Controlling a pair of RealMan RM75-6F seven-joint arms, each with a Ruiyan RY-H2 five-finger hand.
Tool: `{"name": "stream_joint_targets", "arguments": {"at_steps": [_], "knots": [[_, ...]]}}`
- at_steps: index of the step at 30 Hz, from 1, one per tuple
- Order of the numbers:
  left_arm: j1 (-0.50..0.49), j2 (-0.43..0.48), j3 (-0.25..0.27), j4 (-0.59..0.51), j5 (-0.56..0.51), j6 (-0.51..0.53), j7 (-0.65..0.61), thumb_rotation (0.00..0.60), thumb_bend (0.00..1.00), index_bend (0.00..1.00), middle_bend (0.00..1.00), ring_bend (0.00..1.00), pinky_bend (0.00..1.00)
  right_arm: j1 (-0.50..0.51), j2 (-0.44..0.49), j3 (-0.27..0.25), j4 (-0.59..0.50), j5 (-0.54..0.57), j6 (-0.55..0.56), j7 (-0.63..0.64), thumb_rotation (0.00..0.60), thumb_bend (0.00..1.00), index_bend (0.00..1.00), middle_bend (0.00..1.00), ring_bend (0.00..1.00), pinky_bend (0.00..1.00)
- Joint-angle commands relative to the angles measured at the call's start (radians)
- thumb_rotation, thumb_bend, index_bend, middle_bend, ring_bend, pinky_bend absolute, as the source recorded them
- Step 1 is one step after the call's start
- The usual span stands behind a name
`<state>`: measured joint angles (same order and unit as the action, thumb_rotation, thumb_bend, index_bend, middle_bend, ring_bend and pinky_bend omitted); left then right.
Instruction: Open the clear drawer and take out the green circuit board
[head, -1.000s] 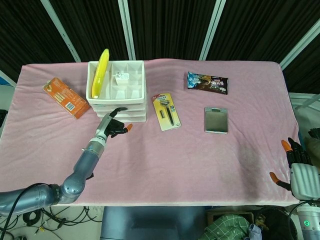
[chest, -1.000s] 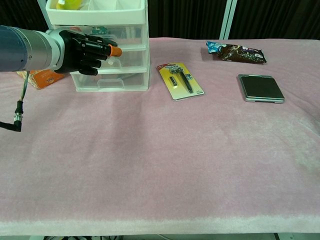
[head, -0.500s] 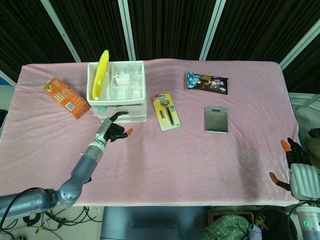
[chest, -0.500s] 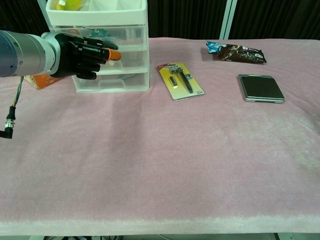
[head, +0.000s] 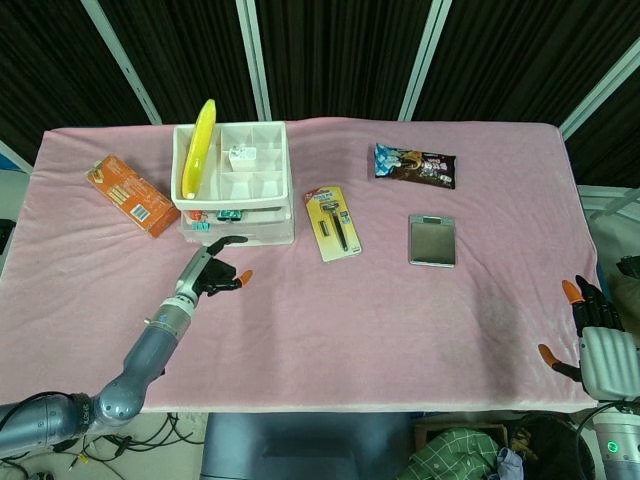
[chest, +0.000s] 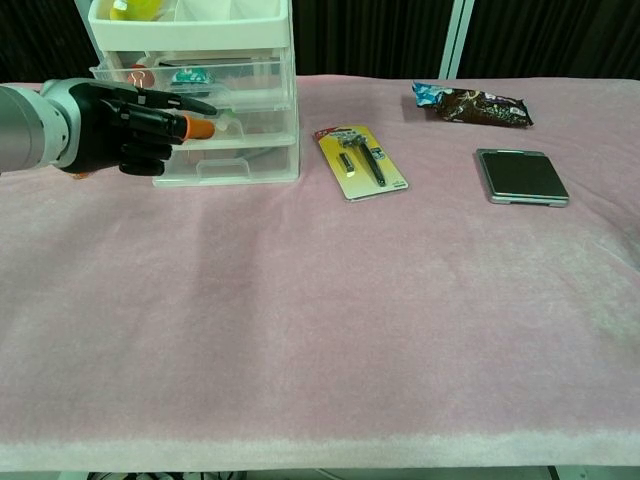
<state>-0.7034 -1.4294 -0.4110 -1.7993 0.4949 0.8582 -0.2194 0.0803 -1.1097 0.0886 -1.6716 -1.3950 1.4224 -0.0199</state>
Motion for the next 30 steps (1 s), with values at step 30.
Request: {"name": "stream_joint_targets", "arguments": {"at_steps": [30], "knots": [[-0.119,0.145,0.083,-0.118,0.138,0.315,0.755,0.600,0.34,0.21,1.00,0.99,0.96,-0.001,0.004,0.001,-0.006,0.003,-0.003,0.011,0.600,0.13,0.00,0.00,0.00,0.12]]}}
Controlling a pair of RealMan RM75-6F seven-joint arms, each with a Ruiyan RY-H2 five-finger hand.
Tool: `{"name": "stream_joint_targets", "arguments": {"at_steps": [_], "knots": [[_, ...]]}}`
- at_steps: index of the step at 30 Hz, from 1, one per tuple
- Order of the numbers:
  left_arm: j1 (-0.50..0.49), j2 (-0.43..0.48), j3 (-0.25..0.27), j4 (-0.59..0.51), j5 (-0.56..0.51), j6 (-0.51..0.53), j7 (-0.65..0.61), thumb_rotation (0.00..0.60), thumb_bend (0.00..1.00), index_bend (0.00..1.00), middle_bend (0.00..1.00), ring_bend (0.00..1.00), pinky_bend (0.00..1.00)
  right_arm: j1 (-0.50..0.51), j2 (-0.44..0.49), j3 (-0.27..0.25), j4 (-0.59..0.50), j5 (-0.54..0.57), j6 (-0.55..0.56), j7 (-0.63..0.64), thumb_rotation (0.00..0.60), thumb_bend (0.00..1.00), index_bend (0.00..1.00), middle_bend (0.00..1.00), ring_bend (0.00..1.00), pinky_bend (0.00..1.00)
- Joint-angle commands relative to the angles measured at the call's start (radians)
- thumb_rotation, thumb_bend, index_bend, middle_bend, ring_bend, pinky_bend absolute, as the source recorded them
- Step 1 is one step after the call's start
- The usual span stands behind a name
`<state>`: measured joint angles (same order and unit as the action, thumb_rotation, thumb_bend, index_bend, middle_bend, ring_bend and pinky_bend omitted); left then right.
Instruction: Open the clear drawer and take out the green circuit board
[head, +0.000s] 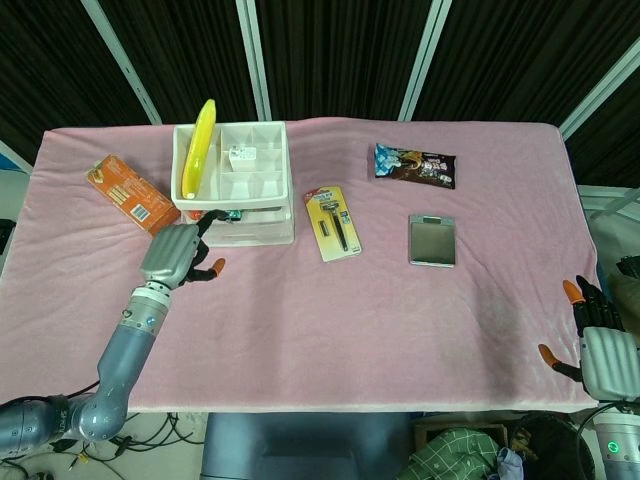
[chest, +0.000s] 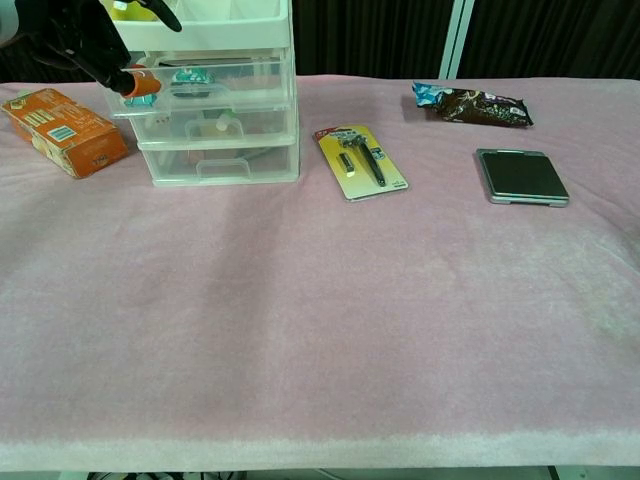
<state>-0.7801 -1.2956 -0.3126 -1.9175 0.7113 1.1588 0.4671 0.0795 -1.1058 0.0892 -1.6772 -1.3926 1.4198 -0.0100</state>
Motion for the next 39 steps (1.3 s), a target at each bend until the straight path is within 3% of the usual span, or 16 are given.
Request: {"name": "stream_joint_targets", "arguments": {"at_steps": [1,14,39], "knots": [[-0.050,0.011,-0.016,0.002,-0.100,0.015,0.084,0.600,0.34,0.21,1.00,1.00,0.96,0.000,0.001,0.000,0.000,0.000,-0.001,0.001,0.600,0.13,0.00,0.00,0.00,0.12],[-0.116,0.001,-0.028,0.025,-0.319,-0.007,0.154,0.600,0.34,0.28,1.00,1.00,0.97,0.000,0.001,0.001,0.000,0.002,-0.001,0.000,0.600,0.13,0.00,0.00,0.00,0.12],[-0.104,0.128,0.009,-0.115,-0.341,-0.047,0.114,0.600,0.34,0.38,1.00,1.00,1.00,-0.001,0.001,0.003,-0.003,0.005,0.000,0.002,0.600,0.13,0.00,0.00,0.00,0.12]]}}
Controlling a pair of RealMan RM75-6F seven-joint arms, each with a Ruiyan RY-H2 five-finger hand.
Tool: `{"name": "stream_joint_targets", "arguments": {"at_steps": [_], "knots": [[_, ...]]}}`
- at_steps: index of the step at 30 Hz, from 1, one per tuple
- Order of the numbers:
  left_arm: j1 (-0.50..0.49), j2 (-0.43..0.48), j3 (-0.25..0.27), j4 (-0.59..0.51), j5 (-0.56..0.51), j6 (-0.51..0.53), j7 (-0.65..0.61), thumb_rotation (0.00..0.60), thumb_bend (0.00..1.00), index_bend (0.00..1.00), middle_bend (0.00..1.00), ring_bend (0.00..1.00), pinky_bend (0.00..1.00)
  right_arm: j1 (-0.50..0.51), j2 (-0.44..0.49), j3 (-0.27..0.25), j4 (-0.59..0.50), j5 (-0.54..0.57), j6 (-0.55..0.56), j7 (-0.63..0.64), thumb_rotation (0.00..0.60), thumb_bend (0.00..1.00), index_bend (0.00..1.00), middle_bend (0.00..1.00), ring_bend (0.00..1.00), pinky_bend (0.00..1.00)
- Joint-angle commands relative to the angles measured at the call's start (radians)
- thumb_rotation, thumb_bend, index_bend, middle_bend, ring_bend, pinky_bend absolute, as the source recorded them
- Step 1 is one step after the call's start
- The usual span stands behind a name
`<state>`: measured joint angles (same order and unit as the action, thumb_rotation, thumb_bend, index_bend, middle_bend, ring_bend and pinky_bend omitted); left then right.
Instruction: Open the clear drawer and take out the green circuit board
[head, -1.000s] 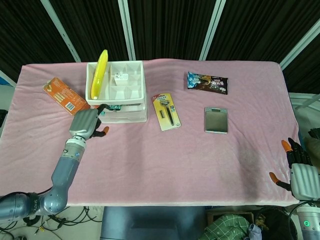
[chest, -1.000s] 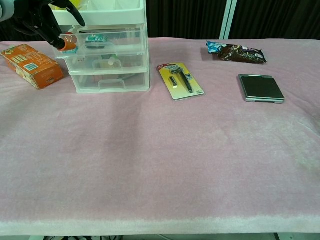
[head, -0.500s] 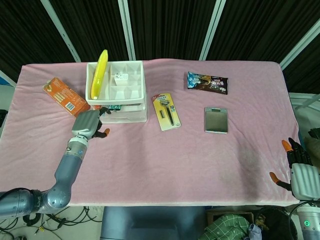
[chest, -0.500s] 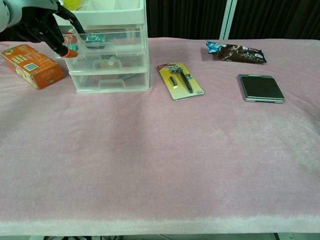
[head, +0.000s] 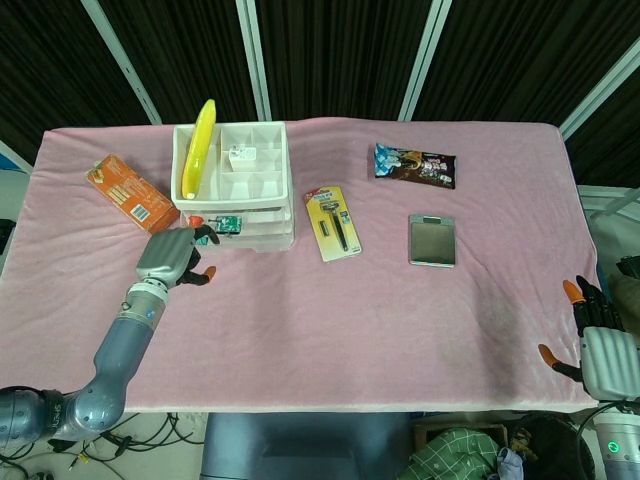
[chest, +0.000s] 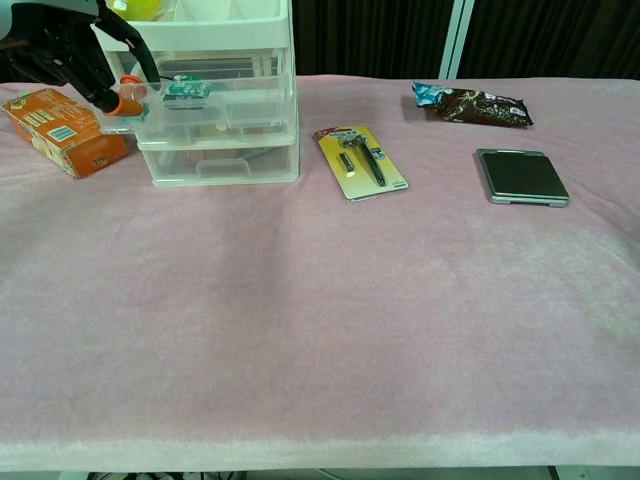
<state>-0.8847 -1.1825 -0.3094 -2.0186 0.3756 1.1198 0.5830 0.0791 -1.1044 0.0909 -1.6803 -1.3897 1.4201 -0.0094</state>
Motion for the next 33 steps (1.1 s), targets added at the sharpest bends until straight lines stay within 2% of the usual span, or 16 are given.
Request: {"name": "stream_joint_targets", "arguments": {"at_steps": [1,16,28,30,33], "knots": [[0.000,0.022,0.008,-0.019,-0.009,-0.011,-0.002,0.600,0.34,0.38,1.00,1.00,1.00,0.000,0.000,0.001,0.000,0.003,0.000,0.002,0.600,0.13,0.00,0.00,0.00,0.12],[-0.010,0.119,0.062,-0.132,-0.022,-0.053,0.000,0.600,0.34,0.37,1.00,1.00,1.00,0.000,0.000,0.004,0.000,0.004,0.003,0.004,0.600,0.13,0.00,0.00,0.00,0.12],[-0.011,0.148,0.067,-0.155,0.019,-0.043,-0.044,0.600,0.34,0.35,1.00,1.00,1.00,-0.001,0.000,0.005,-0.001,0.006,0.003,0.005,0.600,0.13,0.00,0.00,0.00,0.12],[-0.014,0.153,0.072,-0.156,0.019,-0.047,-0.042,0.600,0.32,0.35,1.00,1.00,1.00,-0.001,0.000,0.005,-0.001,0.007,0.002,0.007,0.600,0.13,0.00,0.00,0.00,0.12],[-0.018,0.157,0.069,-0.157,0.020,-0.045,-0.051,0.600,0.25,0.34,1.00,1.00,1.00,-0.001,0.001,0.005,-0.001,0.008,0.001,0.006,0.600,0.13,0.00,0.00,0.00,0.12]]}}
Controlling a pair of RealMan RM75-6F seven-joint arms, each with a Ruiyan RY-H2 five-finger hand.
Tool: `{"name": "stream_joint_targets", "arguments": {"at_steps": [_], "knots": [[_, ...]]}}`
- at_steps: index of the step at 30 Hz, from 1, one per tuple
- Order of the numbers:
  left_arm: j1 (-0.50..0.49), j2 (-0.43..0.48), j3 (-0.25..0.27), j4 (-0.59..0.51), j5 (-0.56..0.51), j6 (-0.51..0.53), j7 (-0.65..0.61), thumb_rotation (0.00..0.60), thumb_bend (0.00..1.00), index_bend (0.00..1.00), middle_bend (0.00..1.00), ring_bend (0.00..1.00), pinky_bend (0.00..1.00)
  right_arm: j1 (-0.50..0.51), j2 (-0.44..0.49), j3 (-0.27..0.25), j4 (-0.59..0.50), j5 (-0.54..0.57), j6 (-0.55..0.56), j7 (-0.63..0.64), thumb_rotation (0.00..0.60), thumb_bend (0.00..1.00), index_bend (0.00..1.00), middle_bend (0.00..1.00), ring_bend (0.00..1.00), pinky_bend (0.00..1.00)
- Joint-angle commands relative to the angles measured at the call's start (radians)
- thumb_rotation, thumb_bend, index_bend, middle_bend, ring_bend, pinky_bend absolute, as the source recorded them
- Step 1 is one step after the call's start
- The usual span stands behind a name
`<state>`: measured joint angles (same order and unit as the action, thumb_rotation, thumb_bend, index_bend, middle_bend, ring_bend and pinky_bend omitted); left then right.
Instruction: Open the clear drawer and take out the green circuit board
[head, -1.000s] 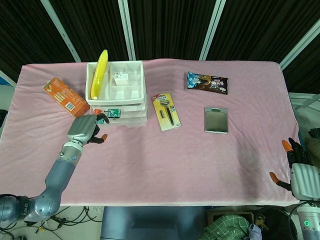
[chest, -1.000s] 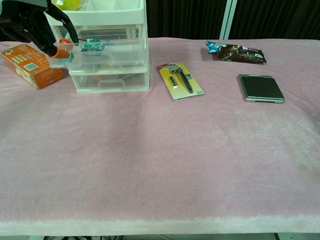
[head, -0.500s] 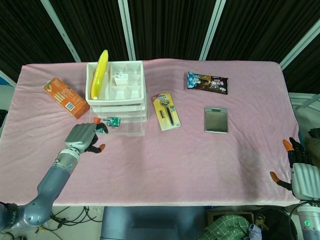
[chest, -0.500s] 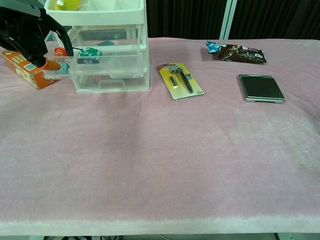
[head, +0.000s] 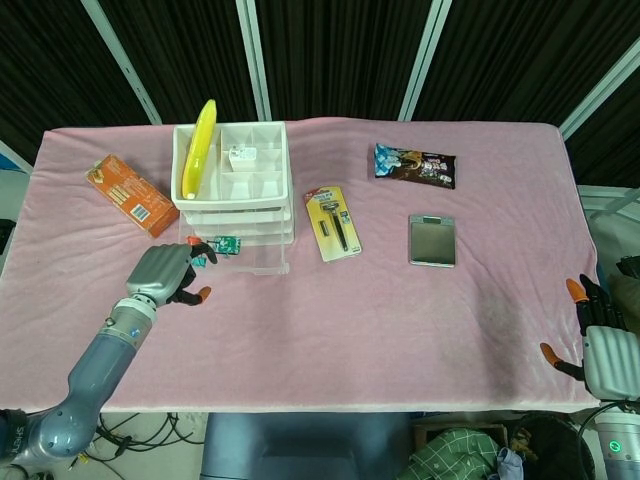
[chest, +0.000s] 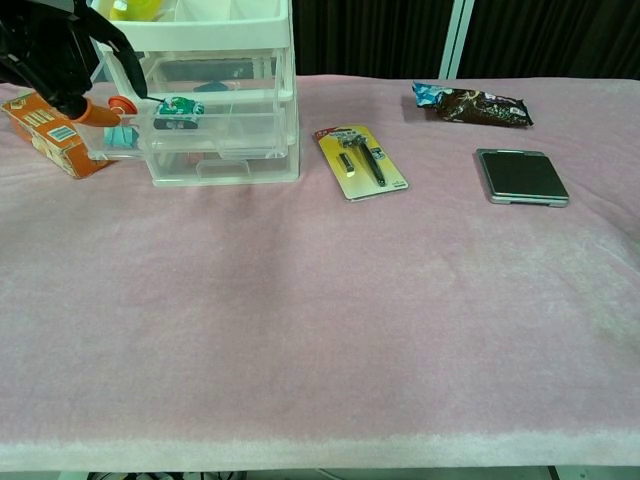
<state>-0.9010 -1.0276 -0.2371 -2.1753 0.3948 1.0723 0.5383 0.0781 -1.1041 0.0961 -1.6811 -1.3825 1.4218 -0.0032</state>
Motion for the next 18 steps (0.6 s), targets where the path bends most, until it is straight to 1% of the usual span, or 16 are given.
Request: {"name": "stream_joint_targets", "arguments": {"at_steps": [1,3,5,8,10,12,13,18], "knots": [[-0.005,0.003,-0.011,0.000,0.001,0.008,-0.014,0.600,0.21,0.33,1.00,1.00,1.00,0.000,0.001,0.000,0.000,0.001,-0.001,0.001,0.600,0.13,0.00,0.00,0.00,0.12],[-0.014,0.003,-0.026,0.006,0.003,0.025,-0.018,0.600,0.15,0.34,1.00,1.00,1.00,0.000,0.001,0.000,0.000,0.000,-0.001,0.001,0.600,0.13,0.00,0.00,0.00,0.12],[-0.024,0.001,-0.032,0.012,0.008,0.043,-0.006,0.600,0.12,0.34,1.00,1.00,1.00,0.000,0.001,0.000,-0.001,0.000,-0.001,0.002,0.600,0.13,0.00,0.00,0.00,0.12],[-0.061,-0.016,-0.031,0.046,0.037,0.108,0.071,0.600,0.09,0.36,1.00,1.00,1.00,0.000,0.001,-0.001,-0.001,0.000,-0.002,0.002,0.600,0.13,0.00,0.00,0.00,0.12],[-0.093,-0.037,-0.031,0.078,0.028,0.157,0.136,0.600,0.09,0.39,1.00,1.00,1.00,0.000,0.001,-0.001,-0.002,0.000,-0.002,0.003,0.600,0.13,0.00,0.00,0.00,0.12],[-0.120,-0.054,-0.040,0.105,-0.007,0.185,0.178,0.600,0.09,0.44,1.00,1.00,1.00,0.000,0.001,0.000,-0.002,0.001,-0.003,0.006,0.600,0.13,0.00,0.00,0.00,0.12],[-0.140,-0.064,-0.046,0.122,-0.039,0.198,0.209,0.600,0.08,0.45,1.00,1.00,1.00,0.000,0.002,0.000,-0.002,0.002,-0.003,0.008,0.600,0.13,0.00,0.00,0.00,0.12],[-0.210,-0.105,-0.054,0.191,-0.160,0.233,0.330,0.600,0.09,0.46,1.00,1.00,1.00,0.001,0.004,0.002,-0.002,0.007,-0.009,0.017,0.600,0.13,0.00,0.00,0.00,0.12]]}}
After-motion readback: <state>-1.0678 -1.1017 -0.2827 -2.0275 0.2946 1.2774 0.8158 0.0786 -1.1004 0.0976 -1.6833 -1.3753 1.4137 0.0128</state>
